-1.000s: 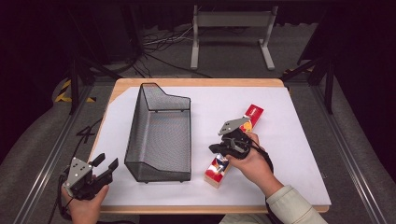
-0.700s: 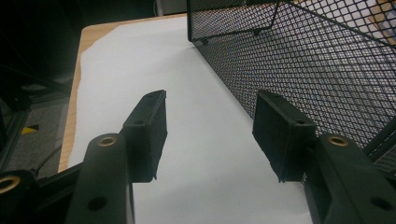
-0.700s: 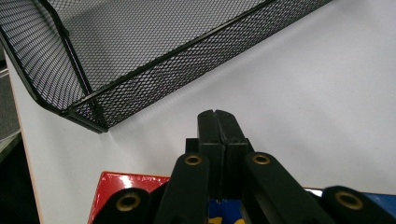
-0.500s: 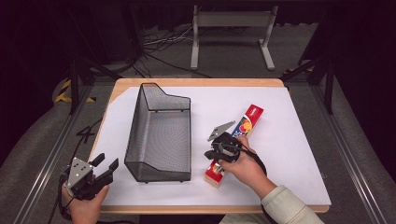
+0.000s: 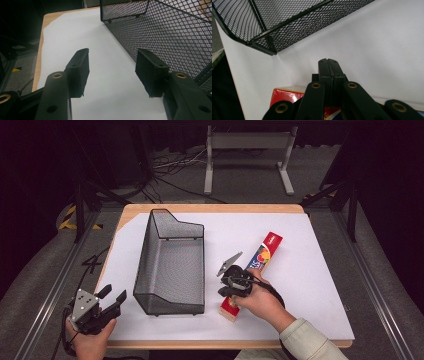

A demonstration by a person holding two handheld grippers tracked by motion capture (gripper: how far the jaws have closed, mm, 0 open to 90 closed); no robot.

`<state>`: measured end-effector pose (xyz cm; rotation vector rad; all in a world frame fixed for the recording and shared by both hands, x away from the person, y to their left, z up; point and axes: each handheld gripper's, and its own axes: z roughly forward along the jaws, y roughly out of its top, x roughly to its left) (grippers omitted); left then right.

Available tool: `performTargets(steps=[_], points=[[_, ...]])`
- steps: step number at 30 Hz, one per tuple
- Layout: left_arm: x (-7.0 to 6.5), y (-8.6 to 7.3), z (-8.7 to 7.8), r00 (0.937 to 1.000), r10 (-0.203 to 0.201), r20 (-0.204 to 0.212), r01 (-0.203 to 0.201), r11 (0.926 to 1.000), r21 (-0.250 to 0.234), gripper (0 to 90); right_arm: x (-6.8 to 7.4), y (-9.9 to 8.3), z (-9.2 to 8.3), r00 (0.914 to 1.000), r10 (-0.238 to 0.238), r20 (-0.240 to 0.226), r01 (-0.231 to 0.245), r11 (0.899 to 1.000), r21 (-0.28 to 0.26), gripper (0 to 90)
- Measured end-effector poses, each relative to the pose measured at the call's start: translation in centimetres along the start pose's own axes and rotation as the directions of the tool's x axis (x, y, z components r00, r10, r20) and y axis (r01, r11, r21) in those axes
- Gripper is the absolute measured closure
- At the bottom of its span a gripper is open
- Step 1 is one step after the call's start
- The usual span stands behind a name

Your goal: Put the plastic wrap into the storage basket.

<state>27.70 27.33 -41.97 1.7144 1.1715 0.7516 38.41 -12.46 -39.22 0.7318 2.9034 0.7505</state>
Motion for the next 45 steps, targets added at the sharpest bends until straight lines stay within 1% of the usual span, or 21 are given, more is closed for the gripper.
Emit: performTargets(steps=[5, 11, 14, 17, 20, 22, 25, 26, 30, 31, 35, 38, 40, 42, 44, 45], points=[[0.1, -0.1, -0.1, 1.0, -0.005, -0.004, 0.005, 1.0, -0.001, 45.4, 0.1, -0.5, -0.7, 0.9999, -0.003, -0.015, 0.003, 0.999, 0.036, 90.0], [0.0, 0.0, -0.1, 1.0, -0.006, -0.005, 0.006, 1.0, -0.001, 45.3, 0.3, -1.1, -1.4, 0.9998, -0.009, -0.02, 0.01, 0.998, 0.061, 90.0], [0.0, -0.1, 0.0, 1.0, -0.007, -0.005, 0.007, 1.0, -0.002, 45.3, 0.3, -1.4, -1.9, 0.9997, -0.006, -0.023, 0.008, 0.998, 0.068, 90.0], [0.0, -0.1, 0.0, 1.0, -0.005, -0.004, 0.005, 1.0, 0.002, 45.3, 0.3, -1.7, -2.1, 0.9996, -0.002, -0.028, 0.004, 0.998, 0.063, 90.0], [0.0, -0.1, 0.0, 1.0, -0.007, -0.005, 0.007, 1.0, 0.0, 45.1, 0.4, -1.7, -1.8, 0.9997, 0.007, -0.021, -0.006, 0.998, 0.066, 90.0], [0.0, -0.1, 0.0, 1.0, -0.007, -0.005, 0.007, 1.0, 0.0, 45.1, 0.4, -1.6, -1.7, 0.9998, 0.004, -0.019, -0.003, 0.998, 0.07, 90.0], [0.1, -0.1, 0.0, 1.0, -0.007, -0.005, 0.007, 1.0, -0.001, 45.1, 0.7, -1.3, -0.9, 0.9997, -0.022, 0.011, 0.02, 0.994, 0.103, 90.0], [0.1, -0.1, 0.0, 1.0, -0.009, -0.003, 0.009, 1.0, -0.001, 45.1, 0.8, -1.2, -0.9, 0.9998, -0.016, 0.015, 0.014, 0.994, 0.11, 90.0], [0.2, -0.2, -0.1, 0.9999, -0.013, -0.005, 0.013, 0.9999, 0.001, 45.0, 0.8, -1.3, -1.1, 0.9999, -0.013, 0.006, 0.013, 0.993, 0.119, 90.0], [0.2, -0.2, -0.1, 0.9999, -0.013, -0.005, 0.013, 0.9999, -0.001, 45.1, 0.8, -1.3, -1.2, 0.9998, -0.019, 0.005, 0.018, 0.992, 0.124, 90.0], [0.2, -0.1, -0.2, 0.9999, -0.013, -0.005, 0.013, 0.9999, -0.005, 45.0, 0.9, -1.9, -1.6, 0.9998, -0.017, -0.009, 0.018, 0.99, 0.138, 90.0], [0.2, -0.1, -0.1, 0.9999, -0.013, -0.008, 0.013, 0.9999, 0.0, 45.0, 1.0, -2.3, -1.9, 0.9997, -0.025, -0.007, 0.025, 0.986, 0.166, 90.0], [0.1, -0.1, -0.1, 0.9999, -0.012, -0.007, 0.012, 0.9999, 0.002, 45.0, 1.0, -2.6, -2.0, 0.9996, -0.025, -0.009, 0.026, 0.986, 0.163, 90.0], [0.1, -0.1, 0.0, 0.9999, -0.013, -0.006, 0.013, 0.9999, 0.0, 44.9, 1.0, -2.7, -1.8, 0.9997, -0.023, -0.011, 0.024, 0.989, 0.146, 90.0], [0.1, -0.1, 0.0, 0.9999, -0.011, -0.005, 0.011, 0.9999, 0.0, 44.9, 0.9, -2.8, -1.8, 0.9994, -0.033, 0.013, 0.032, 0.994, 0.107, 90.0], [0.1, -0.1, 0.0, 0.9999, -0.012, -0.007, 0.012, 0.9999, -0.001, 44.8, 0.7, -2.9, -2.1, 0.9997, -0.023, -0.003, 0.023, 0.998, 0.066, 90.0]])
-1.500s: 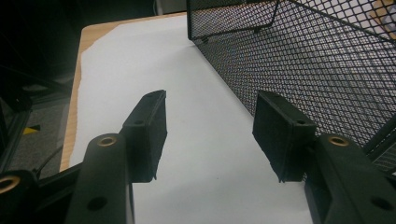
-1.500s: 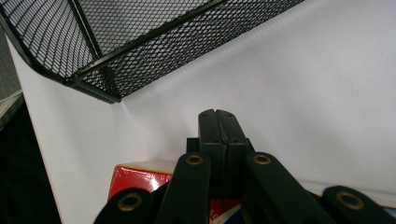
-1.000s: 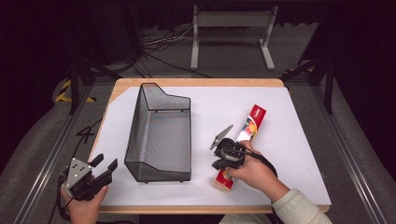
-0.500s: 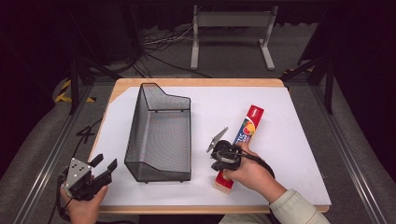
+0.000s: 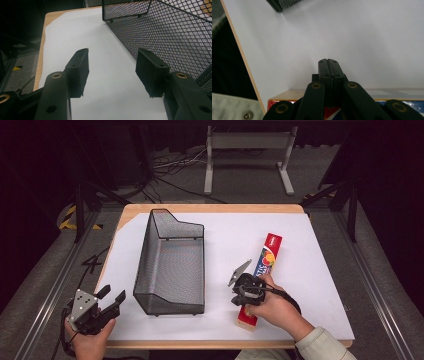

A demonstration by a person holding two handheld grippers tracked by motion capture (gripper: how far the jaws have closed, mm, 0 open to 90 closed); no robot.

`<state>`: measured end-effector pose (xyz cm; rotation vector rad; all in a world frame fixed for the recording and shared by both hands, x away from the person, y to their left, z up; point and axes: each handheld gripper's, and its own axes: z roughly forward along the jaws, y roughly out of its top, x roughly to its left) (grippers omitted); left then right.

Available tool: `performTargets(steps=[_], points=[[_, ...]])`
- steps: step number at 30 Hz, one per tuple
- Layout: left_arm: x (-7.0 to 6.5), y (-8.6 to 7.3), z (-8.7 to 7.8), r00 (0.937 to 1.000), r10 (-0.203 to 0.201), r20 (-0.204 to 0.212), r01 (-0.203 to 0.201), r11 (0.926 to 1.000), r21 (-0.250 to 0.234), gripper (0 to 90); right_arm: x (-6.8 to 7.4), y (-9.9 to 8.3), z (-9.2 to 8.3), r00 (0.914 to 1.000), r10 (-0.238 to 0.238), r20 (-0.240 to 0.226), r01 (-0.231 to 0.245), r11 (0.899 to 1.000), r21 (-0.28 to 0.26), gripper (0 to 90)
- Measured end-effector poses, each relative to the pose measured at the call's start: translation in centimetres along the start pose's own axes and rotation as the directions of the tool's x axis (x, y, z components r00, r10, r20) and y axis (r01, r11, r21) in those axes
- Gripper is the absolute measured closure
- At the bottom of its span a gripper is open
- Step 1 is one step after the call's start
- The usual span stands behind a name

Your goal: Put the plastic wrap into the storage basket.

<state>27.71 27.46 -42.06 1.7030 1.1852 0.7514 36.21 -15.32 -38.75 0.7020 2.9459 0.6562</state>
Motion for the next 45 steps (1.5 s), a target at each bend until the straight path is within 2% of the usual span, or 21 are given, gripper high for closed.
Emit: performTargets(steps=[3, 6, 7, 9, 11, 14, 15, 16, 17, 18, 20, 22, 24, 26, 27, 28, 30, 37, 39, 42, 45], points=[[0.1, 0.0, 0.1, 1.0, -0.002, 0.0, 0.002, 1.0, 0.004, 44.8, -1.0, -0.6, -1.7, 0.9983, 0.04, 0.043, -0.035, 0.994, -0.104, 90.0], [0.1, 0.0, 0.1, 1.0, -0.001, 0.001, 0.001, 1.0, 0.004, 44.8, -2.5, -1.5, -4.1, 0.9913, 0.103, 0.082, -0.083, 0.973, -0.214, 90.0], [0.1, 0.0, 0.1, 1.0, -0.001, 0.001, 0.001, 1.0, 0.004, 44.7, -2.5, -1.5, -4.1, 0.9913, 0.103, 0.082, -0.083, 0.973, -0.214, 90.0], [0.0, 0.0, 0.1, 1.0, -0.002, 0.0, 0.002, 1.0, 0.005, 44.7, -3.8, -2.3, -5.6, 0.9817, 0.157, 0.108, -0.12, 0.95, -0.29, 90.0], [0.0, 0.0, 0.1, 1.0, -0.002, -0.002, 0.002, 1.0, 0.003, 44.6, -4.6, -2.8, -6.3, 0.9738, 0.187, 0.129, -0.136, 0.935, -0.328, 90.0], [0.0, 0.0, 0.1, 1.0, -0.003, -0.003, 0.003, 1.0, 0.004, 44.7, -5.2, -3.2, -6.8, 0.9666, 0.21, 0.147, -0.147, 0.924, -0.354, 90.0], [0.1, 0.0, 0.1, 1.0, -0.003, -0.004, 0.003, 1.0, 0.005, 44.7, -5.7, -3.5, -7.1, 0.9585, 0.234, 0.163, -0.161, 0.916, -0.368, 90.0], [0.1, 0.0, 0.1, 1.0, -0.004, -0.004, 0.004, 1.0, 0.005, 44.7, -6.6, -4.1, -7.5, 0.9439, 0.271, 0.189, -0.181, 0.903, -0.391, 90.0], [0.1, -0.1, 0.1, 1.0, -0.006, -0.005, 0.006, 1.0, 0.004, 44.7, -6.6, -4.1, -7.5, 0.9439, 0.271, 0.189, -0.181, 0.903, -0.391, 90.0], [0.1, -0.1, 0.1, 1.0, -0.007, -0.005, 0.007, 1.0, 0.003, 44.6, -7.1, -4.4, -7.7, 0.9352, 0.29, 0.204, -0.191, 0.897, -0.399, 90.0], [0.2, -0.1, 0.1, 0.9999, -0.01, -0.009, 0.01, 0.9999, 0.004, 44.6, -8.9, -5.2, -8.0, 0.9057, 0.353, 0.235, -0.235, 0.88, -0.413, 90.0], [0.3, -0.1, 0.1, 0.9999, -0.009, -0.008, 0.009, 1.0, 0.004, 44.7, -9.4, -5.3, -8.0, 0.9003, 0.357, 0.248, -0.237, 0.881, -0.409, 90.0], [0.2, -0.1, 0.1, 0.9999, -0.012, -0.009, 0.012, 0.9999, 0.003, 44.6, -10.9, -5.6, -8.2, 0.8773, 0.389, 0.281, -0.261, 0.878, -0.401, 90.0], [0.2, -0.1, 0.1, 0.9999, -0.011, -0.011, 0.011, 0.9999, 0.003, 44.7, -11.9, -5.9, -8.2, 0.8629, 0.413, 0.291, -0.28, 0.87, -0.405, 90.0], [0.3, -0.1, 0.1, 0.9999, -0.011, -0.011, 0.011, 0.9999, 0.002, 44.7, -12.6, -6.2, -8.3, 0.8481, 0.433, 0.306, -0.291, 0.863, -0.413, 90.0], [0.3, -0.1, 0.1, 0.9999, -0.012, -0.011, 0.012, 0.9999, 0.002, 44.7, -12.6, -6.2, -8.3, 0.8481, 0.433, 0.306, -0.291, 0.863, -0.413, 90.0], [0.3, -0.2, 0.0, 0.9999, -0.011, -0.011, 0.011, 0.9999, 0.002, 44.6, -13.3, -6.8, -8.3, 0.8299, 0.461, 0.314, -0.312, 0.85, -0.425, 90.0], [0.4, -0.3, -0.2, 0.9997, -0.018, -0.017, 0.018, 0.9998, 0.0, 44.7, -15.1, -8.8, -7.2, 0.7885, 0.524, 0.321, -0.366, 0.82, -0.441, 90.0], [0.4, -0.3, -0.2, 0.9997, -0.018, -0.018, 0.018, 0.9998, 0.004, 44.7, -15.7, -9.4, -6.7, 0.7732, 0.553, 0.31, -0.394, 0.802, -0.45, 90.0], [0.3, -0.2, -0.1, 0.9997, -0.014, -0.018, 0.014, 0.9999, 0.004, 44.6, -16.5, -10.2, -5.9, 0.7594, 0.566, 0.321, -0.403, 0.796, -0.451, 90.0], [0.3, -0.2, 0.0, 0.9998, -0.013, -0.014, 0.013, 0.9999, 0.005, 44.6, -16.8, -10.6, -5.0, 0.7541, 0.577, 0.314, -0.431, 0.796, -0.426, 90.0]])
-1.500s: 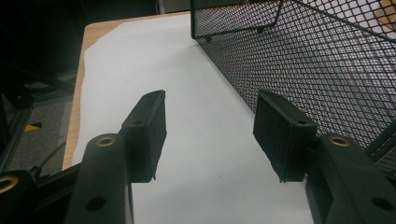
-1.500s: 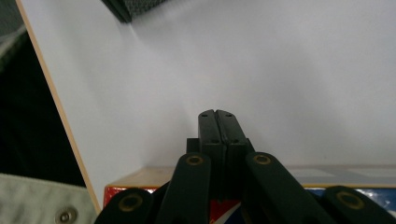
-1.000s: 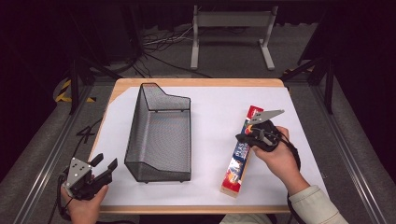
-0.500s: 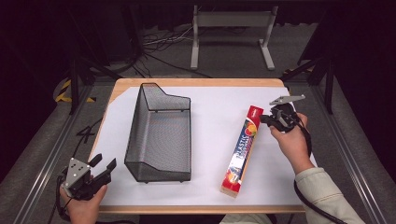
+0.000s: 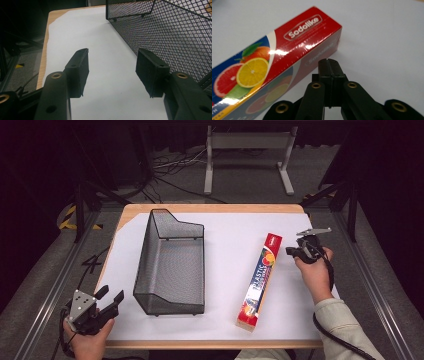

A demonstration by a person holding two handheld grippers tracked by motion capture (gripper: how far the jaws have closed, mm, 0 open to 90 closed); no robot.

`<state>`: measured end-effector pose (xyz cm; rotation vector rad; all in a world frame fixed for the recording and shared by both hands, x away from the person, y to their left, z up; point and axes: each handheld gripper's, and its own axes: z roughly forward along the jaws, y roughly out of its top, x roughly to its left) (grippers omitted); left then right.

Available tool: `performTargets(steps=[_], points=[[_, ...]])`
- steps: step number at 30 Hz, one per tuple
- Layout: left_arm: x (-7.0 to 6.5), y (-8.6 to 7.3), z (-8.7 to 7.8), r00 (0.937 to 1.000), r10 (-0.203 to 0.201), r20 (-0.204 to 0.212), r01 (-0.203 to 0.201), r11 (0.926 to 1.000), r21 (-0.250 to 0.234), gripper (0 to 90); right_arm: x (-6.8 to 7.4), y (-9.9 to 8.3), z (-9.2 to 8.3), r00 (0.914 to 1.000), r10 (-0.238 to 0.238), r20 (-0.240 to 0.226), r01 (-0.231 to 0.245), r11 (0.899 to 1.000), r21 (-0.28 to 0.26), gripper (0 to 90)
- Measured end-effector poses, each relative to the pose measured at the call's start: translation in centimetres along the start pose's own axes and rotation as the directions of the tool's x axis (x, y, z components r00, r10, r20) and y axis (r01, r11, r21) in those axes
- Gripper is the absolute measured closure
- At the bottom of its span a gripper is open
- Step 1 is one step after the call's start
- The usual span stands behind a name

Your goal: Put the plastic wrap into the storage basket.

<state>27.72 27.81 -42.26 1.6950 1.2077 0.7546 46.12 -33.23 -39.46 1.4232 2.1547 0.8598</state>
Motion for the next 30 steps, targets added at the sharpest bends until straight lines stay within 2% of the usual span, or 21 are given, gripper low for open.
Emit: performTargets(steps=[3, 6, 8, 11, 14, 18, 21, 24, 27, 30], points=[[0.0, 0.0, 0.1, 1.0, -0.002, 0.002, 0.002, 1.0, 0.0, 44.6, 0.2, -0.5, 0.7, 1.0, 0.0, -0.007, 0.0, 1.0, 0.026, 90.0], [-0.1, 0.0, 0.1, 1.0, -0.001, 0.003, 0.001, 1.0, -0.002, 44.7, 0.3, -0.6, 1.1, 0.9999, 0.005, -0.012, -0.005, 1.0, 0.03, 90.0], [-0.1, 0.0, 0.1, 1.0, 0.0, 0.003, 0.0, 1.0, -0.001, 44.7, 0.6, -0.4, 1.9, 0.9998, 0.009, -0.02, -0.008, 0.999, 0.052, 90.0], [-0.1, 0.1, 0.1, 1.0, -0.001, 0.004, 0.001, 1.0, -0.003, 44.6, 1.1, -0.1, 2.5, 0.9996, 0.001, -0.028, 0.001, 0.998, 0.057, 90.0], [-0.1, 0.0, 0.2, 1.0, 0.0, 0.003, 0.0, 1.0, 0.002, 44.7, 1.7, 0.3, 3.0, 0.9999, -0.013, 0.011, 0.012, 0.997, 0.071, 90.0], [-0.1, 0.1, 0.2, 1.0, 0.001, 0.005, -0.001, 1.0, 0.001, 44.7, 2.2, 1.0, 3.9, 1.0, -0.005, 0.005, 0.005, 0.998, 0.066, 90.0], [0.0, 0.0, 0.3, 1.0, -0.005, 0.003, 0.005, 1.0, 0.002, 44.7, 3.2, 2.0, 5.3, 0.9992, -0.041, -0.004, 0.041, 0.997, 0.066, 90.0], [0.1, 0.0, 0.3, 1.0, -0.006, 0.002, 0.006, 1.0, 0.001, 44.7, 4.0, 2.8, 6.1, 0.9974, -0.065, -0.029, 0.067, 0.996, 0.062, 90.0], [0.1, -0.1, 0.4, 1.0, -0.007, 0.004, 0.007, 1.0, 0.005, 44.7, 4.8, 3.4, 6.6, 0.9949, -0.095, -0.035, 0.097, 0.993, 0.063, 90.0], [0.2, -0.1, 0.3, 1.0, -0.007, 0.004, 0.007, 1.0, 0.006, 44.7, 6.7, 4.6, 7.6, 0.9865, -0.159, -0.04, 0.161, 0.984, 0.069, 90.0]])
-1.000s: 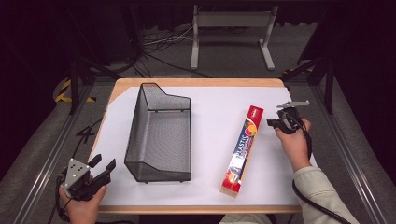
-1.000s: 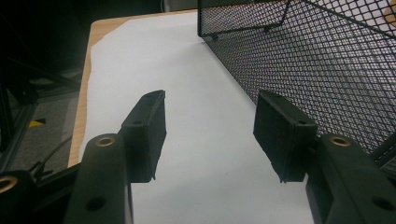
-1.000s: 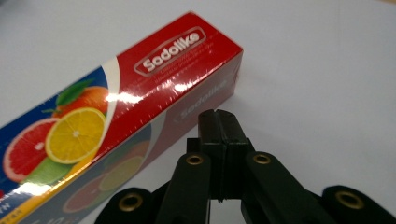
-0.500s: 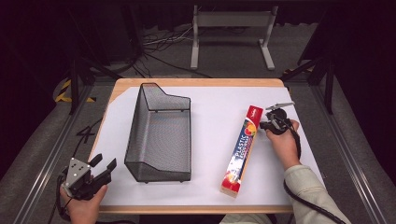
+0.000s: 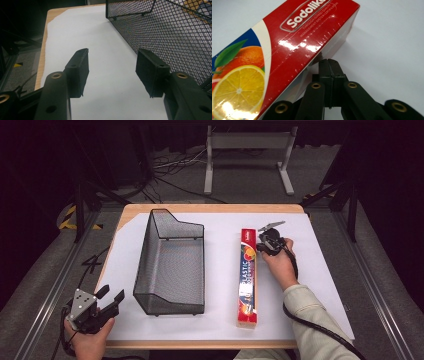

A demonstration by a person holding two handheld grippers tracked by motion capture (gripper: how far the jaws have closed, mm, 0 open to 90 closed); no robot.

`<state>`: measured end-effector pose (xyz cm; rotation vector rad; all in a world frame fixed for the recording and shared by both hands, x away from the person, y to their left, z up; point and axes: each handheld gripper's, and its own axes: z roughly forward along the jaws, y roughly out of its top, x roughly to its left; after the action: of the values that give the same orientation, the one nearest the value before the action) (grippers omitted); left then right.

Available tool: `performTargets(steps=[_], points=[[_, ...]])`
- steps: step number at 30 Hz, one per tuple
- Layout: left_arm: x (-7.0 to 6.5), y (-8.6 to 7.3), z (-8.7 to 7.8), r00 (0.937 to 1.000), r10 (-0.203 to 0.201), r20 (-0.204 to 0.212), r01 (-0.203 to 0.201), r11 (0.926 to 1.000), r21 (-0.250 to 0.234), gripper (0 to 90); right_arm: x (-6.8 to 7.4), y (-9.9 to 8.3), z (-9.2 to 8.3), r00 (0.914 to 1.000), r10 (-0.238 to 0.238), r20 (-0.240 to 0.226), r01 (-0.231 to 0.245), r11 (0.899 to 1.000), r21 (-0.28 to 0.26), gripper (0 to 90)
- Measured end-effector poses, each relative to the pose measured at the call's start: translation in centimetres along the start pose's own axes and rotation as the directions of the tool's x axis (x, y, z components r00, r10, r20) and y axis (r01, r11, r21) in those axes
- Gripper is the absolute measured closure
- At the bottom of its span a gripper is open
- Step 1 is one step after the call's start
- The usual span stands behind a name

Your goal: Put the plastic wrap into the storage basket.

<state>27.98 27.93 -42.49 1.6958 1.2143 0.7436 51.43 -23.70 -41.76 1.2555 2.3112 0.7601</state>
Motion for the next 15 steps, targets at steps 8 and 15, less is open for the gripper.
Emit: performTargets(steps=[8, 15], points=[[0.2, -0.2, -0.3, 1.0, -0.008, -0.001, 0.008, 0.9999, -0.011, 44.7, 3.3, 1.7, 1.2, 0.9887, -0.141, -0.053, 0.141, 0.99, -0.005, 90.0], [0.1, -0.1, -0.2, 1.0, -0.004, 0.002, 0.004, 1.0, -0.007, 44.7, 3.6, 1.2, 0.4, 0.9812, -0.169, -0.094, 0.169, 0.986, -0.003, 90.0]])
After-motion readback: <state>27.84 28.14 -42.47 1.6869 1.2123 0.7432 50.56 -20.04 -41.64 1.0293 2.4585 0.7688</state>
